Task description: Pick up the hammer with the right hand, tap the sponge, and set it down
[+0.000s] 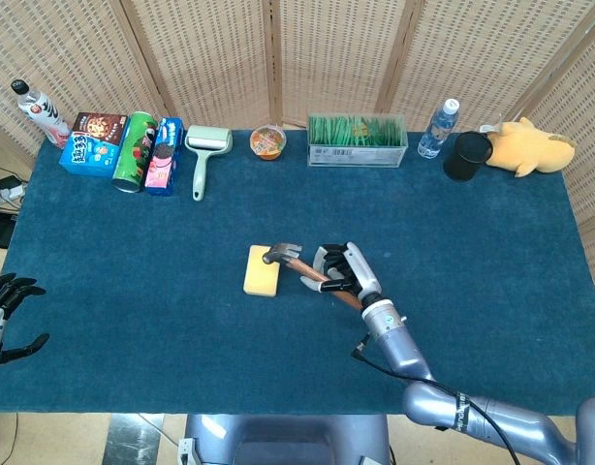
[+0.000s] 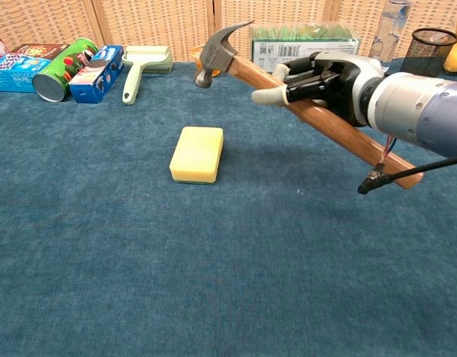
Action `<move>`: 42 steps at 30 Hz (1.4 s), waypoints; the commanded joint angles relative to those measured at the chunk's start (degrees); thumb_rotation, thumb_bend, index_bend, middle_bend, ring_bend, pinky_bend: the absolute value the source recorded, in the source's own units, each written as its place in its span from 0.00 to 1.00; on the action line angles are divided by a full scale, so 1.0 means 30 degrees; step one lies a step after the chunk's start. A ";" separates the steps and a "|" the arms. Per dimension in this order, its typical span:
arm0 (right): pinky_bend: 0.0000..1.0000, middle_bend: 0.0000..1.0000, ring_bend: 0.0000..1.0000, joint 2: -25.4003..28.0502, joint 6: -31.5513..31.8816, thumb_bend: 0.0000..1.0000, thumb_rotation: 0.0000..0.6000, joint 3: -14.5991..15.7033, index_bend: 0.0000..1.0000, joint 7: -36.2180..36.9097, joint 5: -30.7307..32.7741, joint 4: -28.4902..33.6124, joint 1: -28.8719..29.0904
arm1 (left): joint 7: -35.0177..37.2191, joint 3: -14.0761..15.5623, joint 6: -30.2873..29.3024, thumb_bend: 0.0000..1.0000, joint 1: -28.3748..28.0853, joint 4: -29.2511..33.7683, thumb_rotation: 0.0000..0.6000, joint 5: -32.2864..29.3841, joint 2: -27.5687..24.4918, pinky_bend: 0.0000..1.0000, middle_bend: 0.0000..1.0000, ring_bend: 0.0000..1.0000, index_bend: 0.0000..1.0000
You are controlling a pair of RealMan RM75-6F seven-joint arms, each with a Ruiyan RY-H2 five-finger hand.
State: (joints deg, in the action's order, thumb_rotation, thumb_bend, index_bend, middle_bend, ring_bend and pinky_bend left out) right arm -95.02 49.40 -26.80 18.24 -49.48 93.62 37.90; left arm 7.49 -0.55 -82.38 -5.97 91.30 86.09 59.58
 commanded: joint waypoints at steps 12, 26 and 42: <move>1.00 1.00 1.00 -0.2027 -0.0017 0.26 1.00 0.2223 0.88 -0.9120 0.2786 -0.4051 0.4484 | 0.0368 -0.0150 0.0289 0.23 -0.0061 -0.0549 1.00 -0.0328 -0.0036 0.11 0.21 0.11 0.29; 1.00 1.00 1.00 -0.1582 0.1776 0.27 1.00 0.1585 0.88 -1.3419 0.6058 -0.1787 0.5422 | 0.0464 -0.0196 0.0343 0.23 -0.0171 -0.0639 1.00 -0.0145 0.0015 0.11 0.21 0.11 0.29; 1.00 1.00 1.00 0.1634 -0.2616 0.27 1.00 -0.0964 0.88 -0.3147 0.2718 0.1814 0.1802 | -0.0185 -0.0065 0.0412 0.24 -0.0200 -0.0085 1.00 0.0028 0.0065 0.11 0.21 0.11 0.29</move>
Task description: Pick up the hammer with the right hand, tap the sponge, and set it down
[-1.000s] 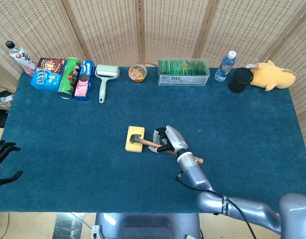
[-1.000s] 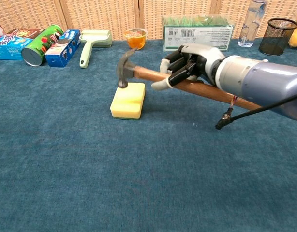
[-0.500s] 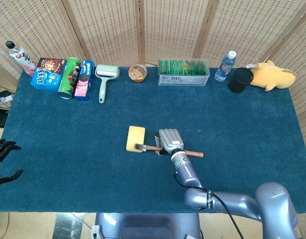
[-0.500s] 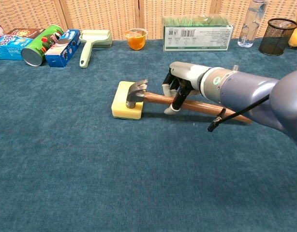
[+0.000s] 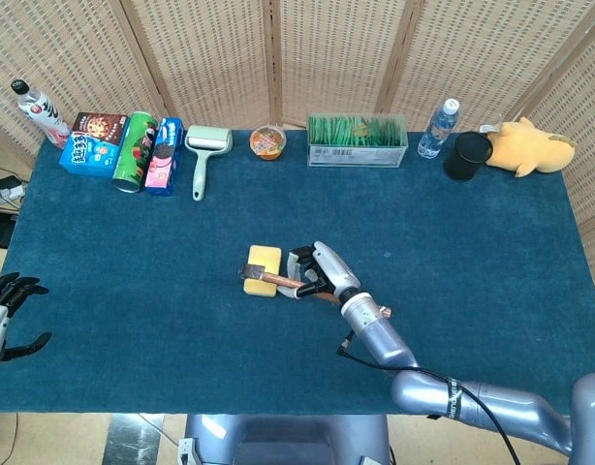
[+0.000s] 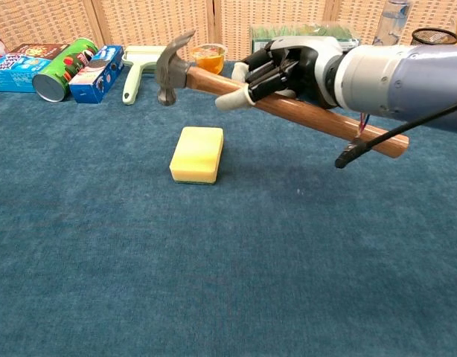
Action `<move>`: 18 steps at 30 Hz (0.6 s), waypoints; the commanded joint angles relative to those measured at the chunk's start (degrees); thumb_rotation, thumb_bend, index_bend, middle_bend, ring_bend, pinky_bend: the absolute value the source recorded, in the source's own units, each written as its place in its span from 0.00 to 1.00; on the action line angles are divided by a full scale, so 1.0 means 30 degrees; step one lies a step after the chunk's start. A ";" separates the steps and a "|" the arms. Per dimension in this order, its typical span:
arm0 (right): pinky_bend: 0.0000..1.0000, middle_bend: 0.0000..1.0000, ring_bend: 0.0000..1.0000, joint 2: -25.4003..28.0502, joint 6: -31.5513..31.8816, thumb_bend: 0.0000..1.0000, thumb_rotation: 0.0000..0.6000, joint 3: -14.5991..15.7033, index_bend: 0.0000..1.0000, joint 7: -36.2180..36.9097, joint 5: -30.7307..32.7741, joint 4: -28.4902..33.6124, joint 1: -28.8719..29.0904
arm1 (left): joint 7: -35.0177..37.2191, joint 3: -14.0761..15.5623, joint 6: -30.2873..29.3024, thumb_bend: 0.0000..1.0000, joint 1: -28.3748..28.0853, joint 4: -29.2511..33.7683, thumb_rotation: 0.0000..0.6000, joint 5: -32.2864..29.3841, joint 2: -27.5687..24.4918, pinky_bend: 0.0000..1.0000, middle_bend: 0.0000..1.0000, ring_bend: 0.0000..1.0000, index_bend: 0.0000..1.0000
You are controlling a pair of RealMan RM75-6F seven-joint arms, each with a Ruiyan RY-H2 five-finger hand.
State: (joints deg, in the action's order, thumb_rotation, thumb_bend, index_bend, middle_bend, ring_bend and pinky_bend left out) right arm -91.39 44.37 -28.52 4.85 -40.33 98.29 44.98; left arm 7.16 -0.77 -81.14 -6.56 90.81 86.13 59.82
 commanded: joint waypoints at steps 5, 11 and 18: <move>1.00 1.00 1.00 0.0529 -0.2275 0.27 1.00 -0.0696 0.88 0.3522 -0.0855 -0.0168 -0.0920 | -0.0343 0.0031 0.0016 0.23 0.0022 0.0269 1.00 -0.0045 -0.0060 0.11 0.21 0.11 0.29; 1.00 1.00 1.00 0.0182 -0.2196 0.27 1.00 -0.0351 0.88 0.4176 -0.2183 -0.1038 -0.0937 | -0.0493 0.0031 0.0087 0.23 0.0016 0.0371 1.00 -0.0129 -0.0073 0.11 0.21 0.11 0.29; 1.00 1.00 1.00 -0.0705 0.0011 0.27 1.00 0.1590 0.88 0.0186 -0.2639 -0.3374 0.0391 | -0.0596 0.0052 0.0137 0.23 0.0068 0.0384 1.00 -0.0270 -0.0094 0.11 0.21 0.11 0.29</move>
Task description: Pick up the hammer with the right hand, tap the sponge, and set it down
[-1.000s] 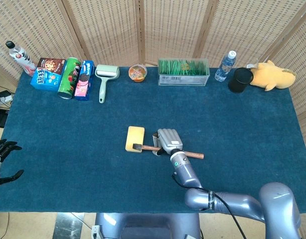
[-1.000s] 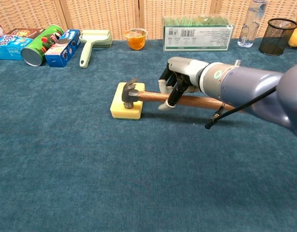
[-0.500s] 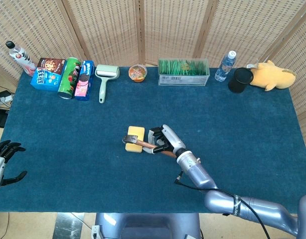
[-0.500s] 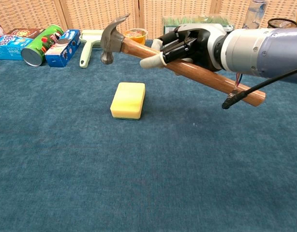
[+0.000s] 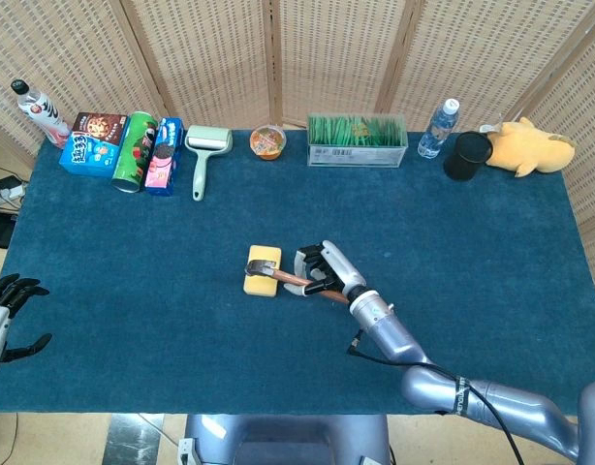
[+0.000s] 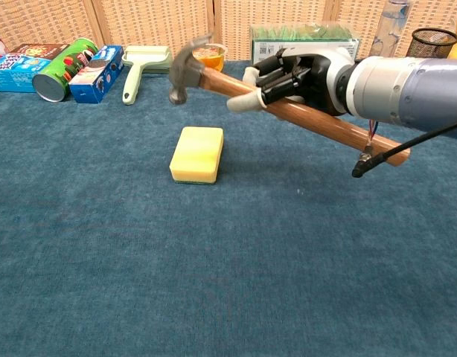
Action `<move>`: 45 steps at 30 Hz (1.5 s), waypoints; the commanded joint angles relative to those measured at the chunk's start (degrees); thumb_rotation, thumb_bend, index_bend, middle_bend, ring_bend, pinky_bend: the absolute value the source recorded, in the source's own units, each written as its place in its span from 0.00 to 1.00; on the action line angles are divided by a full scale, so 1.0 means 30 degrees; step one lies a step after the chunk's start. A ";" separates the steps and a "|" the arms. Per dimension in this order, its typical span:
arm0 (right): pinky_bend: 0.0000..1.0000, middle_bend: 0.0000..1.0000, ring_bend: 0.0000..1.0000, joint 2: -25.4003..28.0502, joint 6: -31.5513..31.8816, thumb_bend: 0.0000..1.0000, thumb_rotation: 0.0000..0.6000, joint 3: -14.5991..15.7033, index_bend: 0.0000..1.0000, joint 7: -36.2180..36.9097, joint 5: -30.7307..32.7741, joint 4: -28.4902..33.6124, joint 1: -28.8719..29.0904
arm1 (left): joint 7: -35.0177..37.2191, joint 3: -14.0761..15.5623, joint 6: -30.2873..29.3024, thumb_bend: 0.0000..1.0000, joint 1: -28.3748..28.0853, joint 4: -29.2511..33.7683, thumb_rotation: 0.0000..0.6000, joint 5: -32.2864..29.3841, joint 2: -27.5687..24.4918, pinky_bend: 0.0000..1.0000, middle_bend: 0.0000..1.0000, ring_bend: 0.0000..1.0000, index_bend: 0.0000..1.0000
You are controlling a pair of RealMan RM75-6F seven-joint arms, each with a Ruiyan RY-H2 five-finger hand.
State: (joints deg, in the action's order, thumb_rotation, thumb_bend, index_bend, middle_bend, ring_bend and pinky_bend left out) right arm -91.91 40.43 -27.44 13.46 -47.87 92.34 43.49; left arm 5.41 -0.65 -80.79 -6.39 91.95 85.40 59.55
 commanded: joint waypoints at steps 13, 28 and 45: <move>1.00 1.00 1.00 -0.1950 0.6238 0.27 1.00 0.3840 0.89 -1.5363 0.5133 -0.2594 0.4029 | -0.0228 0.0024 0.0078 0.23 0.0005 0.0198 1.00 -0.0045 -0.0080 0.11 0.21 0.11 0.29; 1.00 1.00 1.00 0.0038 0.6706 0.27 1.00 0.2077 0.89 -1.1810 0.4690 0.1074 0.2244 | -0.0055 0.0079 0.0104 0.23 0.0013 0.0117 1.00 0.0055 -0.0017 0.11 0.21 0.11 0.29; 1.00 1.00 1.00 0.2092 0.4277 0.27 1.00 0.3359 0.89 -0.8859 0.3813 0.0926 0.0504 | -0.0416 0.0213 0.0124 0.23 -0.0016 0.0521 1.00 0.0298 0.0024 0.11 0.21 0.11 0.29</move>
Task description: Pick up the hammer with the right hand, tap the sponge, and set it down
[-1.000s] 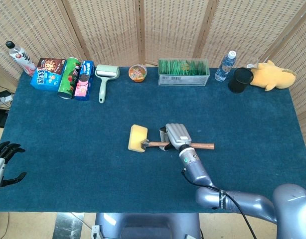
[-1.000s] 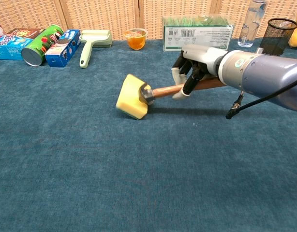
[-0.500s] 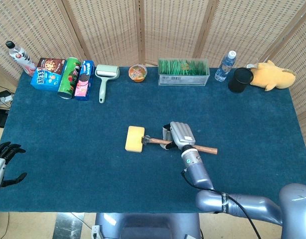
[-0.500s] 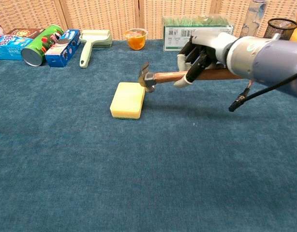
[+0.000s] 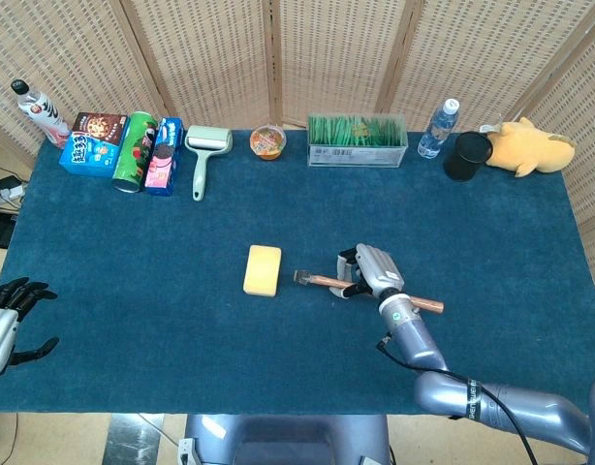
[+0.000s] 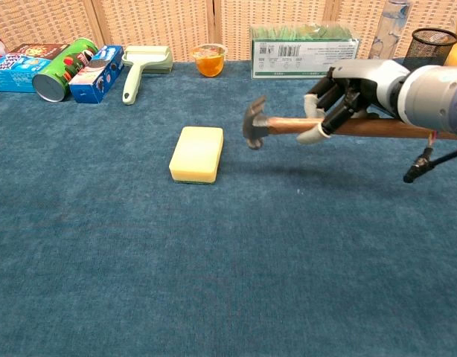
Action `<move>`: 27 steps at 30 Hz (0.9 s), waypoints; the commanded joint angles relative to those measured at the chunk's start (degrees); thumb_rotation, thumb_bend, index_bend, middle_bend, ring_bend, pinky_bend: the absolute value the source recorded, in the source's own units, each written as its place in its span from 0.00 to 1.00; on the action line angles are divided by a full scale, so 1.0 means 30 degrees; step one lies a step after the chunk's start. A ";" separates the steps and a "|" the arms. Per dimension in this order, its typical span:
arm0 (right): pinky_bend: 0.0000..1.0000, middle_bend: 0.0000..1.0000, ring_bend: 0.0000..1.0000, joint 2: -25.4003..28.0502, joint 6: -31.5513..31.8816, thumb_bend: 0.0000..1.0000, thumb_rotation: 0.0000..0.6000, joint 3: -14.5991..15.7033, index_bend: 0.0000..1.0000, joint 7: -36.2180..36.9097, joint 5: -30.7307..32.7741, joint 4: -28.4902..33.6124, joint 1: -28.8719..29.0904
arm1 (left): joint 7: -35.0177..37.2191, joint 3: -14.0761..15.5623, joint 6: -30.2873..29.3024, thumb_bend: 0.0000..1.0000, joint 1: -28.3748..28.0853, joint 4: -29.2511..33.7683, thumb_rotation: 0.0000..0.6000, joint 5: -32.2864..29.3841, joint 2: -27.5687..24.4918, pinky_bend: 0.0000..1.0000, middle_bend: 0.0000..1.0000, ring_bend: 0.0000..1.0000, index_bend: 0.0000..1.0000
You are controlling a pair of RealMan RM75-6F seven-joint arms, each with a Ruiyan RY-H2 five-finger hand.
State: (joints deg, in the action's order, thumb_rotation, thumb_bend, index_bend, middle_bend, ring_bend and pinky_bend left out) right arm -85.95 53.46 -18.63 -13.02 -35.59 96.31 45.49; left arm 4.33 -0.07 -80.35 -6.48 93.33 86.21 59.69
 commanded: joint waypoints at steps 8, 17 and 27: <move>0.98 1.00 1.00 0.0465 -0.0808 0.26 1.00 0.1406 0.85 0.0080 -0.0470 -0.1752 -0.0498 | -0.0524 0.0090 -0.0155 0.24 0.0057 0.0553 1.00 0.0192 -0.0128 0.11 0.21 0.11 0.29; 0.57 0.68 0.67 0.0589 -0.1877 0.24 1.00 0.2030 0.57 0.1237 -0.1861 -0.3098 -0.1004 | -0.1110 0.0173 -0.0334 0.23 0.0154 0.1134 1.00 0.0317 -0.0209 0.11 0.21 0.11 0.29; 0.33 0.36 0.34 0.0884 -0.2104 0.21 1.00 0.2058 0.23 0.3958 -0.5510 -0.3958 -0.1943 | -0.1597 0.0201 -0.0440 0.23 0.0213 0.1544 1.00 0.0357 -0.0228 0.11 0.21 0.11 0.29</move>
State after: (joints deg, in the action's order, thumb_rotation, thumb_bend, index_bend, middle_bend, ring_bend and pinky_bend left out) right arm -83.62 46.90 -12.33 -3.02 -50.09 84.98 40.53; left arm -0.43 0.53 -81.65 -5.85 97.94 87.29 59.01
